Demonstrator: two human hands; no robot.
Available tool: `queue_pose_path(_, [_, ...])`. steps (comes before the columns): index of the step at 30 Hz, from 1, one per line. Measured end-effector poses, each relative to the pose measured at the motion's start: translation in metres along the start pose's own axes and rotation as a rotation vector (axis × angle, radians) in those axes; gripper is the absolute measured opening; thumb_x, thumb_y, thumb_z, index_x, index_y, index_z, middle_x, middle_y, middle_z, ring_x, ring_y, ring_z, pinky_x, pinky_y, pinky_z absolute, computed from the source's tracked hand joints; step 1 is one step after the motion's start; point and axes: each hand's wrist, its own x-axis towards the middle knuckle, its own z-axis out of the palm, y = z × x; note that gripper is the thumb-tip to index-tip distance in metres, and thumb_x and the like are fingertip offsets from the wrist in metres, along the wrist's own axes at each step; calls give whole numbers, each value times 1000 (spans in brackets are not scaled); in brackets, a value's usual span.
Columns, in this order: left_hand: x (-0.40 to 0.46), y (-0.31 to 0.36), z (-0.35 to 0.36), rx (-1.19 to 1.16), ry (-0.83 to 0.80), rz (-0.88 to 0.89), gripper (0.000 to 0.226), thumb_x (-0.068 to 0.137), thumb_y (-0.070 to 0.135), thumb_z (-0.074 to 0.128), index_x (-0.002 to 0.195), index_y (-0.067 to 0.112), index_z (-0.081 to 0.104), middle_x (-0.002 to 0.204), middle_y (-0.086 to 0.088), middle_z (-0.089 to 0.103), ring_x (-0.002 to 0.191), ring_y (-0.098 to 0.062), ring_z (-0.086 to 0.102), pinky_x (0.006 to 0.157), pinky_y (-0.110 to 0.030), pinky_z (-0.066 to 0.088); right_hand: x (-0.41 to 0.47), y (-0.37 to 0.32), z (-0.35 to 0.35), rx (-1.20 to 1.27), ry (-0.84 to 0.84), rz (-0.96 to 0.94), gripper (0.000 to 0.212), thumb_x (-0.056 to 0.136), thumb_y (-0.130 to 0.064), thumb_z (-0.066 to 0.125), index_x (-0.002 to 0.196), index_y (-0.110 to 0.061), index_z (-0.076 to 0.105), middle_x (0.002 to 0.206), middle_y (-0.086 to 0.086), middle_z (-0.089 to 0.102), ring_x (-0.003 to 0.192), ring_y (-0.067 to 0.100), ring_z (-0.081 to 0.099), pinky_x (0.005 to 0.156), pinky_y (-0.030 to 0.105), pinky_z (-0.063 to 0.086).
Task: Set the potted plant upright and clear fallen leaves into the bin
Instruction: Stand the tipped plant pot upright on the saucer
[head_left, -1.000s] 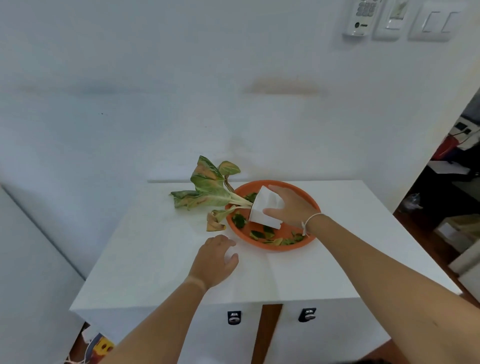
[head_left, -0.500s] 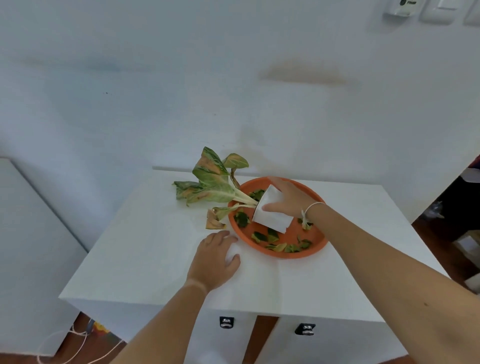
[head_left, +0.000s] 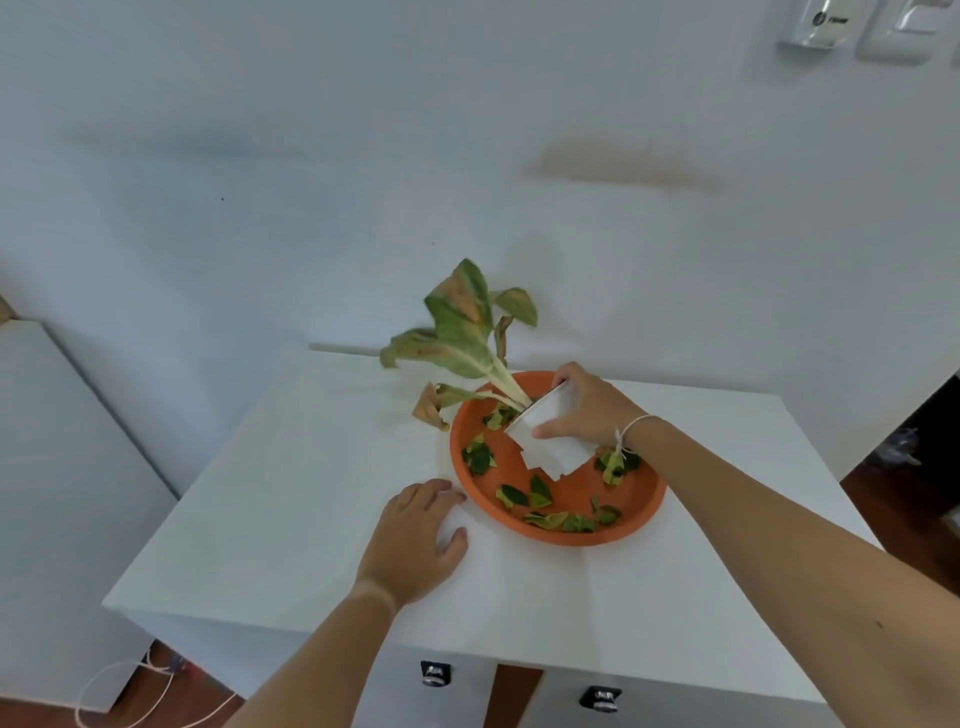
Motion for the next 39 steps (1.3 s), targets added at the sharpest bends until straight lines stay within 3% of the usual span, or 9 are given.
queue_pose_path(6, [0,2,-1,4,4,-7,69,77,58,17,136,32,44,144,12,42,134,-8,35,116,-26,22,-8,19,6,216,209,29,63,58,-43,83,103,-31,41,114,2,50,94,20,58,74,36,57])
queue_pose_path(14, [-1,2,-2,0,3,-8,65,80,56,20,135,32,44,144,13,42,134,-7,35,115,-24,20,-14,19,40,499,377,8,67,61,-25,86,111,-25,41,120,-3,49,111,16,50,94,33,51])
queue_pose_path(26, [0,1,-2,-21,27,8,62,79,51,24,132,29,49,140,11,46,132,-9,39,113,-22,21,-17,38,56,529,359,8,64,63,-24,85,109,-28,40,115,-2,53,112,20,54,97,31,45])
queue_pose_path(30, [1,0,-1,-3,41,16,60,80,49,26,130,28,52,137,10,49,130,-9,41,112,-23,23,-18,37,55,545,360,13,63,64,-24,85,110,-25,42,114,-3,53,112,18,53,95,27,44])
queue_pose_path(33, [1,0,-1,2,38,17,60,80,50,26,130,28,52,138,10,49,130,-9,41,112,-23,23,-21,38,51,534,328,-5,62,66,-21,84,111,-25,40,113,-4,51,109,16,52,84,17,43])
queue_pose_path(37, [1,0,-2,3,41,16,60,80,50,25,130,29,51,138,12,48,130,-8,40,111,-20,21,-22,45,47,503,306,2,66,64,-25,84,113,-29,39,118,-5,50,116,19,52,100,34,46])
queue_pose_path(39, [0,1,-2,-1,44,15,60,80,50,26,130,29,52,137,11,49,130,-8,41,110,-19,20,-23,49,46,500,292,3,67,63,-26,85,112,-29,39,119,-3,51,117,20,53,100,35,47])
